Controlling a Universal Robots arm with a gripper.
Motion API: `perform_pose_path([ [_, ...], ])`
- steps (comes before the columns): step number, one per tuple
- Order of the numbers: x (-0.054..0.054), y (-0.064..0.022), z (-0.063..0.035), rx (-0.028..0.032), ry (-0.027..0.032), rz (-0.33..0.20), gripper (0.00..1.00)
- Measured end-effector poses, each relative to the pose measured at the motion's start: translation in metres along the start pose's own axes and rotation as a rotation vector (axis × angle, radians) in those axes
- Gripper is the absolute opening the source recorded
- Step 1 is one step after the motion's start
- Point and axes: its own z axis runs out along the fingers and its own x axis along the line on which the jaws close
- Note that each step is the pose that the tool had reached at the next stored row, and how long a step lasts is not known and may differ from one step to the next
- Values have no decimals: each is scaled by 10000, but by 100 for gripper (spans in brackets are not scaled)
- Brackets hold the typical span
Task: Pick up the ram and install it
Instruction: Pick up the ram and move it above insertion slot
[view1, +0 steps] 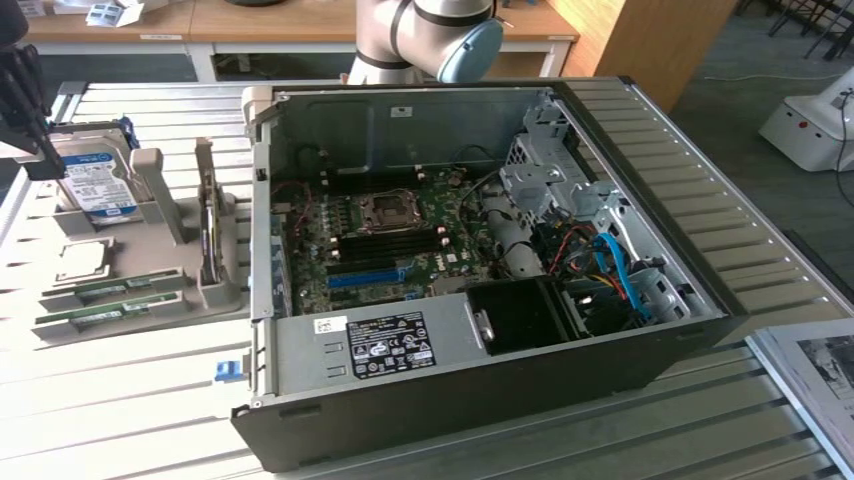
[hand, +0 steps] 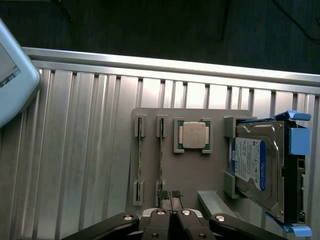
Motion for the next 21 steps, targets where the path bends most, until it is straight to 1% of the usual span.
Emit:
perform_pose_path([
  [4,0,0,0,0,0,1,11],
  [5,0,0,0,0,0,0,17],
  [13,0,0,0,0,0,0,18],
  [14,0,0,0,0,0,1,25],
  [17,6,1,1,2,-1,1,25],
  [19,118,9,1,0,0,1,25],
  [20,151,11,2,-1,0,1,25],
  [21,159,11,2,0,0,0,25],
])
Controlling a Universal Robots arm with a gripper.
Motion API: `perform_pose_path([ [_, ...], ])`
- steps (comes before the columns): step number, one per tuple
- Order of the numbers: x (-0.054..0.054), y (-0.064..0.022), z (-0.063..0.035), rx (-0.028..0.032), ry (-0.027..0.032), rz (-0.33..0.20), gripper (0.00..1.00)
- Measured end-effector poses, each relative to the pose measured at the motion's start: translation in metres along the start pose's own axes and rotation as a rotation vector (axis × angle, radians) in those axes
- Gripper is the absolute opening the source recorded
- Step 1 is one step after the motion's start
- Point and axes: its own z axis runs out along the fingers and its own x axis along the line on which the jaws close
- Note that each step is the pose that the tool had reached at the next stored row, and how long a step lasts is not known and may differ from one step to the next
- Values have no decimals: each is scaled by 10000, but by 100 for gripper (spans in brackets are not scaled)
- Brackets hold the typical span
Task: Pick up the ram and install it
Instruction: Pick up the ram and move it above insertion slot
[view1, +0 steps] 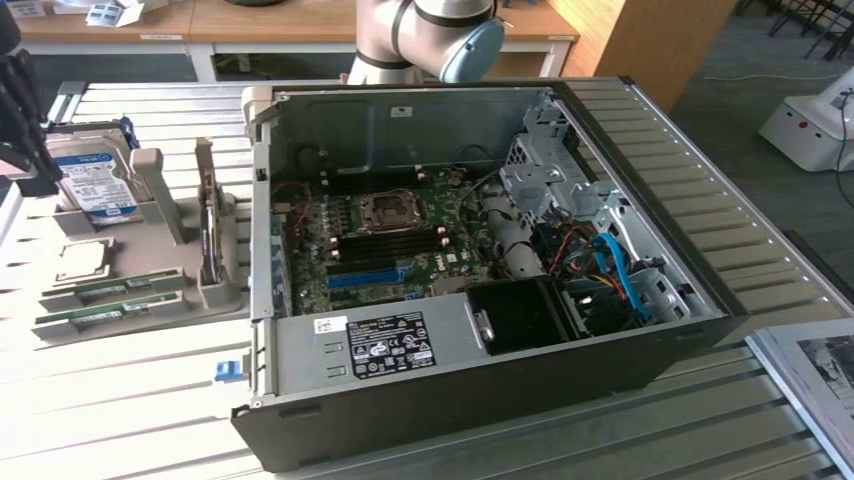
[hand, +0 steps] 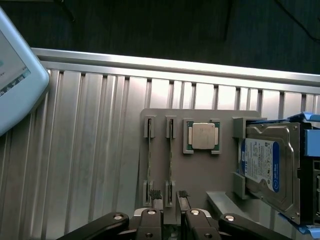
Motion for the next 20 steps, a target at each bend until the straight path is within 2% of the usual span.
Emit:
perform_pose_path([
  [11,3,0,7,1,-1,0,25],
  [20,2,-5,108,-1,0,0,25],
])
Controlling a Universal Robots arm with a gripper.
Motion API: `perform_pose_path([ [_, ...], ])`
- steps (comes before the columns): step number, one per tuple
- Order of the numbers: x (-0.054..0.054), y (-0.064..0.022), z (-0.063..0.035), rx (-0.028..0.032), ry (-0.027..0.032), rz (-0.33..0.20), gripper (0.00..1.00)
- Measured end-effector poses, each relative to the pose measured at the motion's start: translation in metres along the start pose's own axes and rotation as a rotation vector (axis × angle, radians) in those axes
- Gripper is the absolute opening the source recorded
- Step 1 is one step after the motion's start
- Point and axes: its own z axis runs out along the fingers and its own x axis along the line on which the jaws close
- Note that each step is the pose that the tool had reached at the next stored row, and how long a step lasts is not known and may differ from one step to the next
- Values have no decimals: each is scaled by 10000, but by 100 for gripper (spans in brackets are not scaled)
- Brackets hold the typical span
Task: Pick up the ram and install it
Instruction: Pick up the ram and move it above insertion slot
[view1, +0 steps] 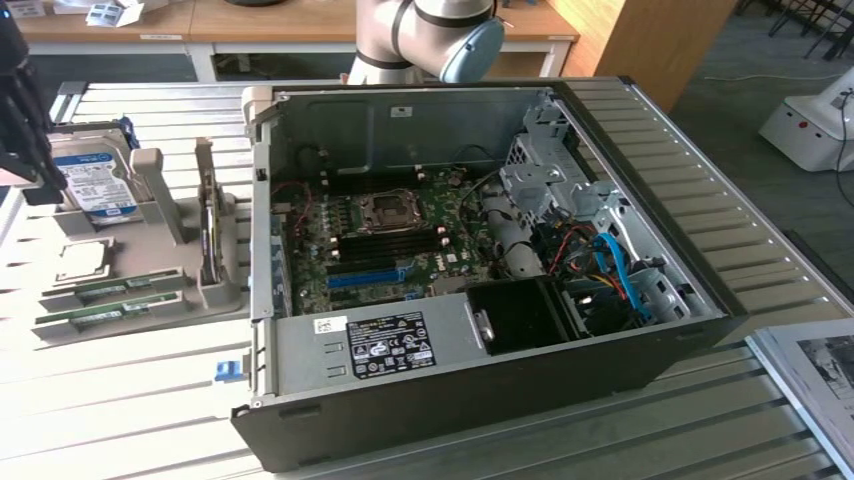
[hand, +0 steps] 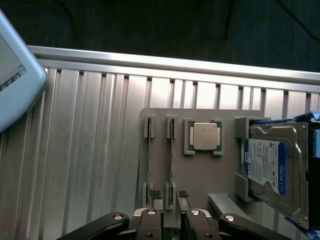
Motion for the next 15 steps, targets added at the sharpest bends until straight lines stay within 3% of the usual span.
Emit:
perform_pose_path([
  [15,-2,-9,207,0,-1,0,25],
])
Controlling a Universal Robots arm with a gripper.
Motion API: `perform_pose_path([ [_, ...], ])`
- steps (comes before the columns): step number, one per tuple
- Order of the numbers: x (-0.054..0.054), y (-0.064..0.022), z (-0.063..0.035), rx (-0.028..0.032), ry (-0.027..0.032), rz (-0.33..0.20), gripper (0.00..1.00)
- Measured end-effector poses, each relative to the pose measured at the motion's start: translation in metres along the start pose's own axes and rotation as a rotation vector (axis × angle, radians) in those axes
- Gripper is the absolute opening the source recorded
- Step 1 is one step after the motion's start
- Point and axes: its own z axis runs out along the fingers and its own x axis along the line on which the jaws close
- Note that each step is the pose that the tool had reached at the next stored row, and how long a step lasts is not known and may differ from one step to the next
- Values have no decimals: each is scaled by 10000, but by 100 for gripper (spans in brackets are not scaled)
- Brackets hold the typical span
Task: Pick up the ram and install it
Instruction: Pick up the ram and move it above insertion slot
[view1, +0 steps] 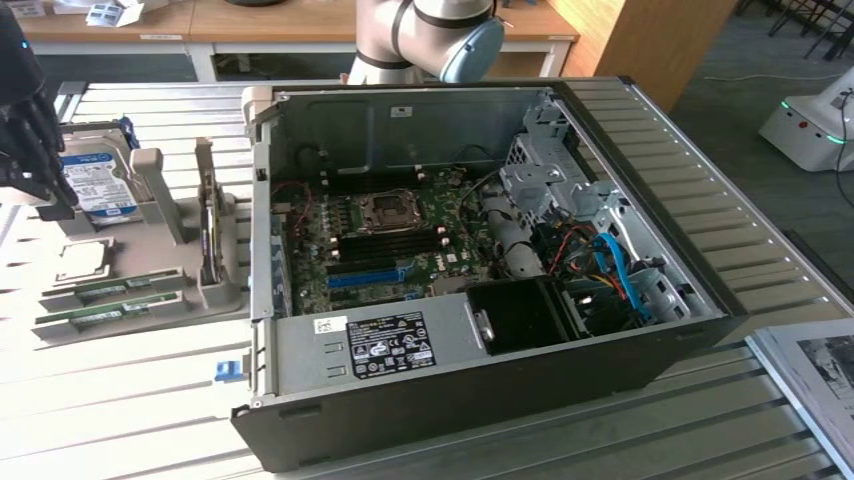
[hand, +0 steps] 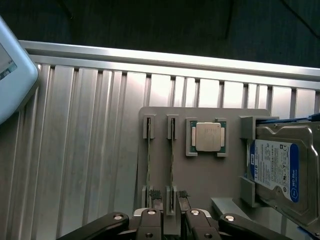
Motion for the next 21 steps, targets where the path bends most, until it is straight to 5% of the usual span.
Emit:
perform_pose_path([
  [18,-2,-8,192,0,0,0,25],
  [21,-2,-13,297,0,0,0,25],
])
